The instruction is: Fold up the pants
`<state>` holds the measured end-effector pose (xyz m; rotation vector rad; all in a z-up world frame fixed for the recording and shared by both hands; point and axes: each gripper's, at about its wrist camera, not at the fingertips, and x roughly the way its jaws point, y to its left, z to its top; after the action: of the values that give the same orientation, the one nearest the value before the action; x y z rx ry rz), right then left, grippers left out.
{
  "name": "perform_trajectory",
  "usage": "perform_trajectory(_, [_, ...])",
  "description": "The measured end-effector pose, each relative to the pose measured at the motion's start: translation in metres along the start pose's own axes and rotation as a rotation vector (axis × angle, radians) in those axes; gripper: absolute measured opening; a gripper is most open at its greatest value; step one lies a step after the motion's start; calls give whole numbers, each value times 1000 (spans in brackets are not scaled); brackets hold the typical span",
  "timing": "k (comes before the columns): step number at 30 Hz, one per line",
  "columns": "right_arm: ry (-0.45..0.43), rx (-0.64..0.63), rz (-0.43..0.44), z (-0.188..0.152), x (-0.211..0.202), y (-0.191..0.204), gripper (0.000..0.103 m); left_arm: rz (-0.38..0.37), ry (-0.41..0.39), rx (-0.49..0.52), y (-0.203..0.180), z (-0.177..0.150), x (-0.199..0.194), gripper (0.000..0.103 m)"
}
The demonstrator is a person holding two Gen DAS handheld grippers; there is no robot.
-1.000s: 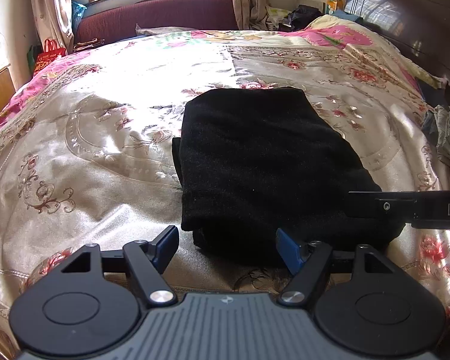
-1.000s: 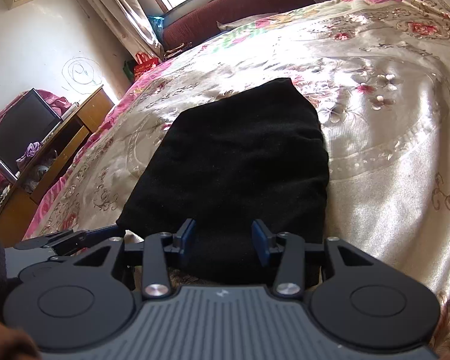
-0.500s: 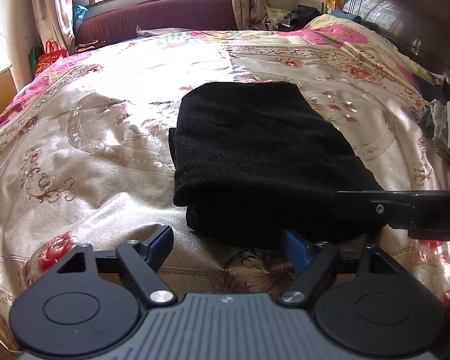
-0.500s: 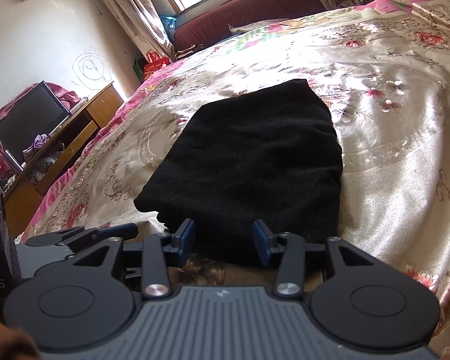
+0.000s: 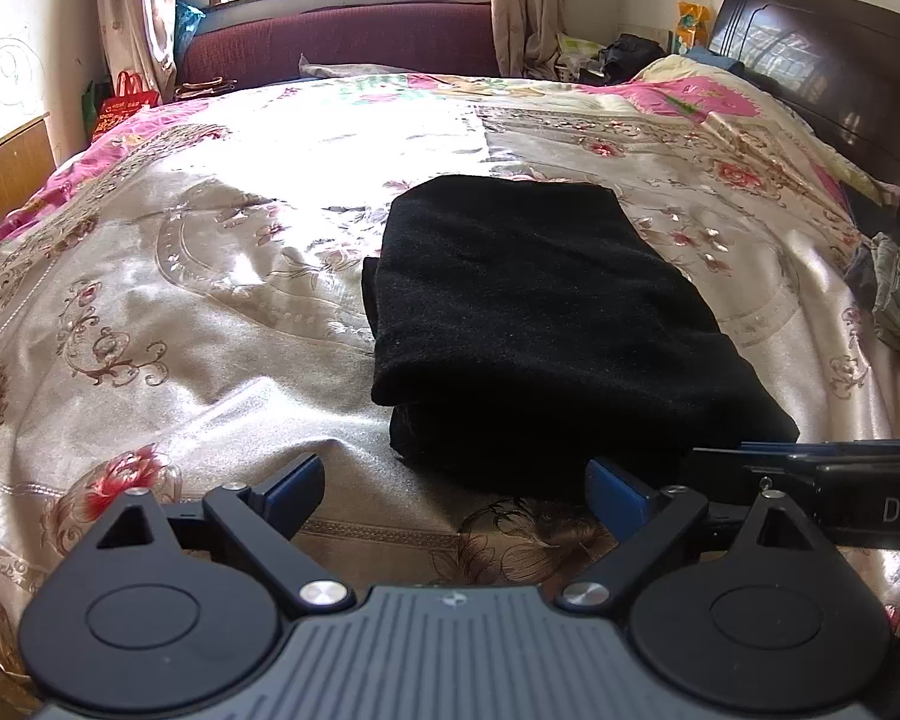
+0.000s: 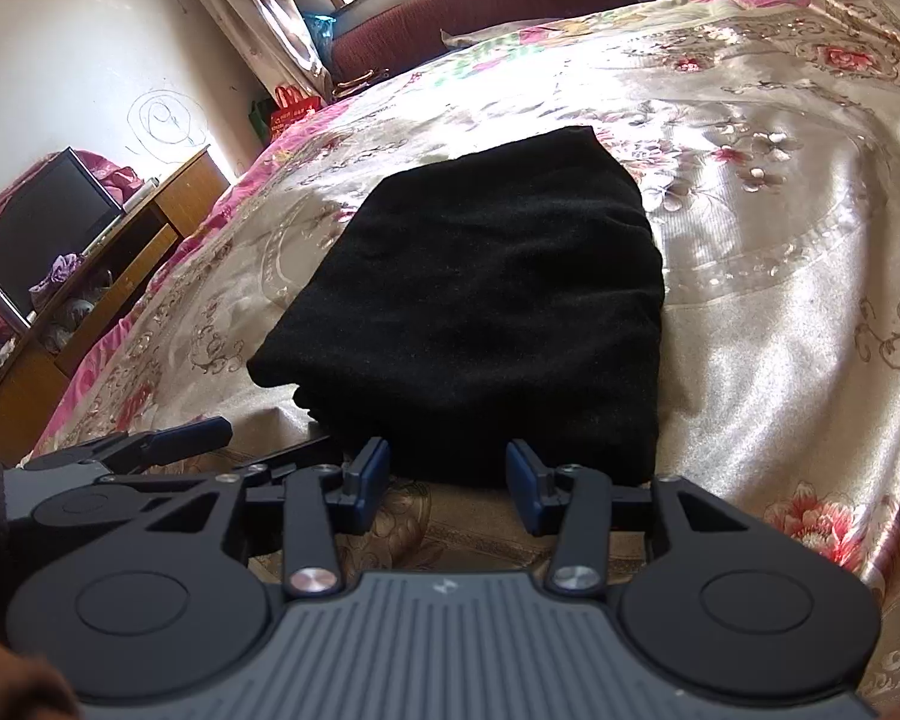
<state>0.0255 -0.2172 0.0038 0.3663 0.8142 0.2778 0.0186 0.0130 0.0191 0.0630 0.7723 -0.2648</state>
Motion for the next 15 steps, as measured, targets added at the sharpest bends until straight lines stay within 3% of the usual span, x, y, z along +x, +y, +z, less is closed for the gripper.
perform_trajectory(3, [23,-9,-24,-4,3,0,50,-11,1,-6,1,-1,-1,103])
perform_trajectory(15, [56,29,-27,-8,8,-6,50,3,-4,3,-1,-6,0,103])
